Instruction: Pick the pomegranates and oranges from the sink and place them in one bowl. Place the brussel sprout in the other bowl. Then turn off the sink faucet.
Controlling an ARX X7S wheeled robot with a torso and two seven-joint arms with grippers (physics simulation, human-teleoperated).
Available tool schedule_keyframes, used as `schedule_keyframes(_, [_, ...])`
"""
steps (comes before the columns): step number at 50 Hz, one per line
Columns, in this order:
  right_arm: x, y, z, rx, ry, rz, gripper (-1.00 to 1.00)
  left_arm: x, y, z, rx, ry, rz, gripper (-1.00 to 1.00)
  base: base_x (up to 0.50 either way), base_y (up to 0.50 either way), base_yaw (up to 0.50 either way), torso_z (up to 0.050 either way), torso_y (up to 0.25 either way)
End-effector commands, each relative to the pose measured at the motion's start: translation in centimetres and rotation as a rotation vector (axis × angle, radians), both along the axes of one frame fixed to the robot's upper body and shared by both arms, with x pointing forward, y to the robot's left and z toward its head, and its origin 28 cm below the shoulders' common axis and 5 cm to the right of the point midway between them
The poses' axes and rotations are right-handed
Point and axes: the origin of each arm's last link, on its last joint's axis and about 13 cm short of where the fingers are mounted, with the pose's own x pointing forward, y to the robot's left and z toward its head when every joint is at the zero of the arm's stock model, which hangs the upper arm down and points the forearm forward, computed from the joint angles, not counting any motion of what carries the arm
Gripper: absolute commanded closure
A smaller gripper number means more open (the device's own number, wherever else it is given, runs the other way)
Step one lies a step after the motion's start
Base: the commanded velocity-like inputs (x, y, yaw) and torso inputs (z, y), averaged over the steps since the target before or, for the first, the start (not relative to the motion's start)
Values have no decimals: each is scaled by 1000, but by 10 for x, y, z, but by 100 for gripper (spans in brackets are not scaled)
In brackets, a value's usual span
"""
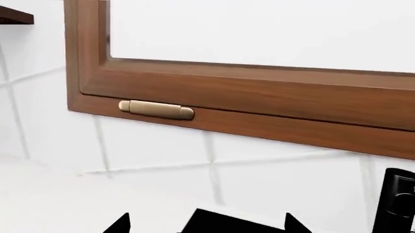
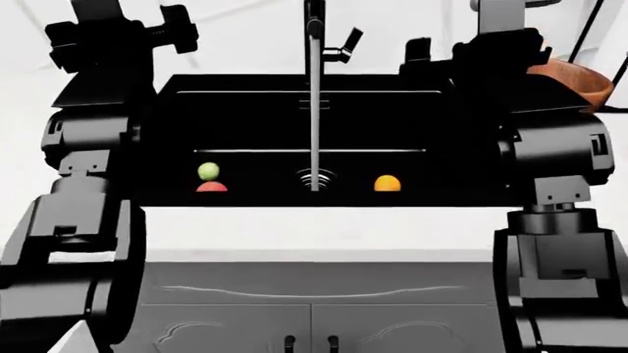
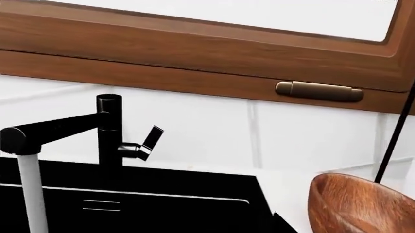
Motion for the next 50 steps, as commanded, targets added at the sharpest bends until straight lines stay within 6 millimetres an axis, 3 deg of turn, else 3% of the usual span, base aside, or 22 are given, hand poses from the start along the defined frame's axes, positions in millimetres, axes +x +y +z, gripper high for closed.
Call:
schedule_keyframes(1, [7, -2, 6, -6, 12, -20, -100, 6, 16, 8, -18, 35, 55, -100, 500, 0, 0, 0, 0])
schedule_keyframes(50, [3, -9, -12, 29, 67, -74, -100, 4, 19, -1, 31, 23, 52, -100, 477, 48, 0, 0, 1])
